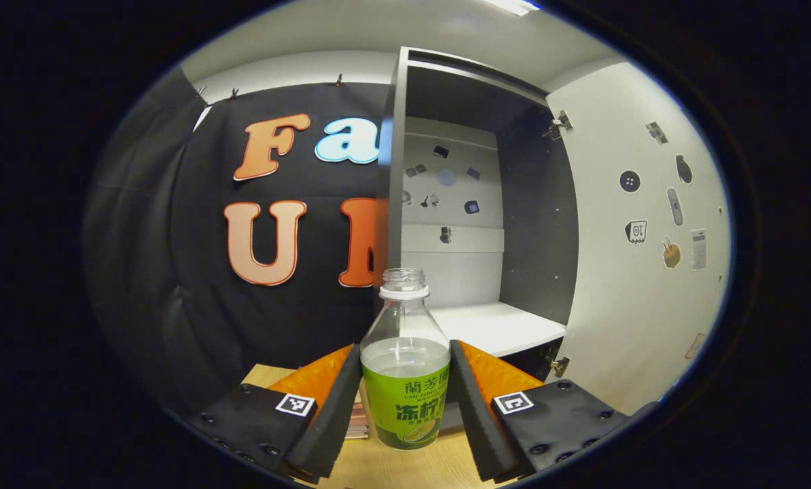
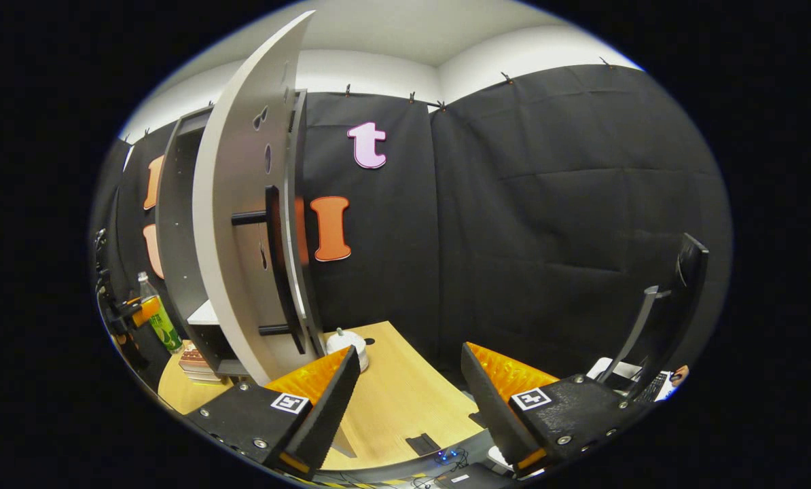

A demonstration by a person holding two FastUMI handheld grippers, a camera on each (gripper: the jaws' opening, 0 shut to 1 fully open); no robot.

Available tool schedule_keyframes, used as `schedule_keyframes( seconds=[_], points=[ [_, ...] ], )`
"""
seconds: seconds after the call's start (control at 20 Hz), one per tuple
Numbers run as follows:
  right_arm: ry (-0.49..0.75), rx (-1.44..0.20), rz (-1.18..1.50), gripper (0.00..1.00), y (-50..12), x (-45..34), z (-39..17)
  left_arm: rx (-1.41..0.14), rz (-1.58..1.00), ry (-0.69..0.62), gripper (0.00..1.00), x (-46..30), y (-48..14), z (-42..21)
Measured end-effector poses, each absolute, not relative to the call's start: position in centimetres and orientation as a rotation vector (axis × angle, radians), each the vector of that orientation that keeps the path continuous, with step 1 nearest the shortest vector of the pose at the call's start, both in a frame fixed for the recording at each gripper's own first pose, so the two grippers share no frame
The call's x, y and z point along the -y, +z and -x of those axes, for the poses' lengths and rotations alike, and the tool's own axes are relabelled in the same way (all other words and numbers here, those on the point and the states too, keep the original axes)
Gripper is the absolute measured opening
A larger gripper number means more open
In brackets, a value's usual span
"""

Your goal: Open the cabinet door with the right hand, grasp the bottle in the cabinet with the left hand and place it on the coaster, then close the cabinet door with the right hand.

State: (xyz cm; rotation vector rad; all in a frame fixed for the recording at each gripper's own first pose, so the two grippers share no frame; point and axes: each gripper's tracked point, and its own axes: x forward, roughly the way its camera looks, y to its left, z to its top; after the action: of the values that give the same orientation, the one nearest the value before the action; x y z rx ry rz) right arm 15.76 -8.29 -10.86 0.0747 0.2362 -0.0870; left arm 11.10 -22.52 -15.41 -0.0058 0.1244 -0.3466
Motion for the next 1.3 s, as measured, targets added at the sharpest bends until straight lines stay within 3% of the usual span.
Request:
schedule_keyframes(
  seconds=[0.1, 0.15, 0.4, 0.45, 0.65, 0.7, 0.9, 1.0, 1.05, 1.1, 1.2, 1.3],
  points=[
    [-0.079, -0.237, -0.067, 0.98, -10.6, 7.7, -15.3, -0.138, 0.018, -0.351, 0.81, 21.2, -16.9, -9.6],
    [-0.077, -0.236, -0.062, 0.93, -10.5, 7.4, -15.2, -0.145, 0.017, -0.357, 0.81, 20.5, -17.9, -8.7],
    [-0.071, -0.245, -0.053, 0.93, -10.6, 6.1, -14.5, -0.200, 0.005, -0.399, 0.81, 18.8, -24.4, -5.3],
    [-0.072, -0.249, -0.052, 0.98, -10.6, 6.0, -14.3, -0.213, 0.015, -0.411, 0.81, 18.7, -25.7, -4.5],
    [-0.091, -0.262, -0.066, 0.93, -10.7, 6.2, -13.7, -0.275, 0.012, -0.409, 0.81, 18.0, -31.2, -2.5],
    [-0.098, -0.266, -0.066, 0.98, -10.8, 6.3, -13.5, -0.292, 0.000, -0.404, 0.81, 17.7, -32.6, -2.2],
    [-0.115, -0.283, -0.055, 0.98, -11.0, 6.5, -13.1, -0.340, -0.011, -0.391, 0.83, 17.4, -37.2, -0.9],
    [-0.122, -0.296, -0.057, 0.98, -11.2, 6.4, -13.0, -0.356, -0.017, -0.382, 0.83, 17.5, -38.9, -0.6],
    [-0.123, -0.303, -0.060, 0.93, -11.4, 6.3, -13.0, -0.361, -0.023, -0.376, 0.83, 17.5, -39.5, -0.6],
    [-0.127, -0.310, -0.058, 0.97, -11.6, 6.4, -12.9, -0.360, -0.025, -0.370, 0.81, 17.3, -40.1, -0.4],
    [-0.135, -0.319, -0.049, 0.88, -11.8, 6.6, -12.7, -0.362, -0.012, -0.362, 0.81, 17.2, -40.7, -0.4],
    [-0.136, -0.320, -0.044, 0.93, -11.8, 6.6, -12.4, -0.351, -0.001, -0.348, 0.81, 17.1, -41.0, -0.5]
  ],
)
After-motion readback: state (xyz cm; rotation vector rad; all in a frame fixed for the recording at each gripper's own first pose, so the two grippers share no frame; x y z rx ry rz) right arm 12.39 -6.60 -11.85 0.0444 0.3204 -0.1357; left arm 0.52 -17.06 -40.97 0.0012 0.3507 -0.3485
